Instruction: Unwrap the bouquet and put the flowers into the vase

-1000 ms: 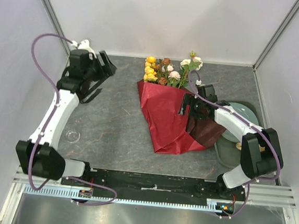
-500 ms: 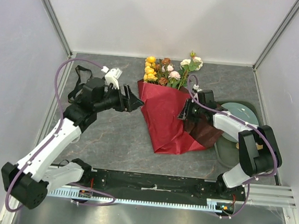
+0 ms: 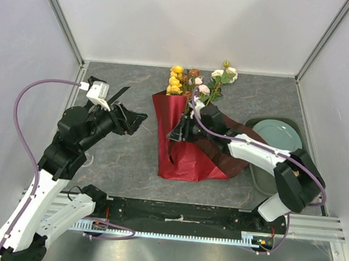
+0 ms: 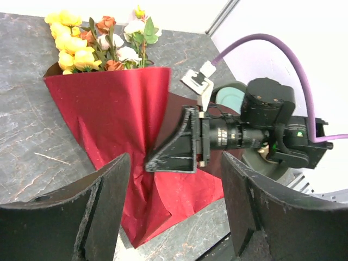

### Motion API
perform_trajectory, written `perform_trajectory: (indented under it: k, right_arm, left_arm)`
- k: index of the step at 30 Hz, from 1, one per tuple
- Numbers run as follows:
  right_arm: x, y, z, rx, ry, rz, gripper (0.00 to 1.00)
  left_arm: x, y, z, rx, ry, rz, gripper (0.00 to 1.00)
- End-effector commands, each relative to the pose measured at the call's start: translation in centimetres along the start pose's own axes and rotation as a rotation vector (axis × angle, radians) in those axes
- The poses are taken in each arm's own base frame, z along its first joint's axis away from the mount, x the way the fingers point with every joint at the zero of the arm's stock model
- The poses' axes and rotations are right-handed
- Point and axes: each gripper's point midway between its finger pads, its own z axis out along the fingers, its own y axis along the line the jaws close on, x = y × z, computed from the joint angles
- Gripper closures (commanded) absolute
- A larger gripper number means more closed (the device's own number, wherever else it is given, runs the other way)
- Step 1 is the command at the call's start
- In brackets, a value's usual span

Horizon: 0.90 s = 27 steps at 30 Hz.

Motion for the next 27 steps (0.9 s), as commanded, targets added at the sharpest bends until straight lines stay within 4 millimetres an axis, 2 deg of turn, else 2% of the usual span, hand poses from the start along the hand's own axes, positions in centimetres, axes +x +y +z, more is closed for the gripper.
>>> perform_trajectory:
  k: [1, 2, 5, 6, 9, 12, 14, 17, 19, 20, 21, 23, 24, 27]
  right_arm:
    - [-1.8, 6.1, 3.5, -0.173, -0.03, 0.015, 0.44]
    - [-2.0, 6.6, 4.8, -0.172, -0.014, 0.008, 0.41]
    - [-2.4, 7.2, 6.7, -0.164, -0.001, -0.005, 0.27]
    - [-2.3, 7.5, 7.2, -0.172, 0.011, -0.01, 0.21]
    - [-1.6, 9.1, 8.5, -0.224, 0.088, -0.044, 0.12]
    - [-2.0, 8.7, 7.2, -0.187, 0.065, -0.081, 0.07]
    - [-2.4, 8.1, 5.1, -0.145, 0.031, -0.105, 0.04]
    - [-3.2, 5.7, 2.3, -0.077, -0.003, -0.118, 0.02]
    - [-3.8, 3.3, 0.6, -0.028, -0.013, -0.109, 0.02]
    - [-3.2, 2.2, -0.6, 0.0, -0.005, -0.103, 0.02]
    - [-3.7, 0.3, -1.3, 0.051, -0.023, -0.088, 0.02]
    - [-3.2, -2.4, -2.7, 0.115, -0.016, -0.084, 0.02]
    - [-3.7, -3.8, -3.4, 0.144, -0.031, -0.068, 0.02]
    - [-3.7, -4.8, -3.9, 0.161, -0.032, -0.074, 0.02]
  left_arm:
    - [-1.3, 0.6, -1.4, -0.054, -0.051, 0.046, 0.27]
    - [-1.1, 0.6, -1.5, -0.055, -0.046, 0.041, 0.27]
    - [-0.8, 0.4, -1.8, -0.048, -0.025, 0.024, 0.27]
    - [-0.7, 0.2, -2.0, -0.04, -0.022, 0.021, 0.27]
    - [-0.8, 0.1, -2.3, -0.039, -0.025, 0.019, 0.27]
    - [-0.2, 0.2, -2.1, -0.043, 0.007, 0.023, 0.25]
    - [0.6, 0.4, -1.3, -0.046, 0.062, 0.017, 0.25]
    - [2.1, 0.2, -0.3, -0.015, 0.142, 0.002, 0.25]
    - [3.2, 0.6, 0.9, -0.021, 0.188, -0.022, 0.25]
    - [3.6, 0.8, 1.4, -0.022, 0.201, -0.028, 0.25]
    - [4.7, 1.2, 2.2, -0.024, 0.24, -0.041, 0.25]
    - [5.6, 1.5, 3.0, -0.028, 0.275, -0.06, 0.25]
    - [6.1, 1.5, 3.3, -0.015, 0.292, -0.068, 0.25]
    - [7.1, 2.2, 4.7, -0.018, 0.306, -0.076, 0.25]
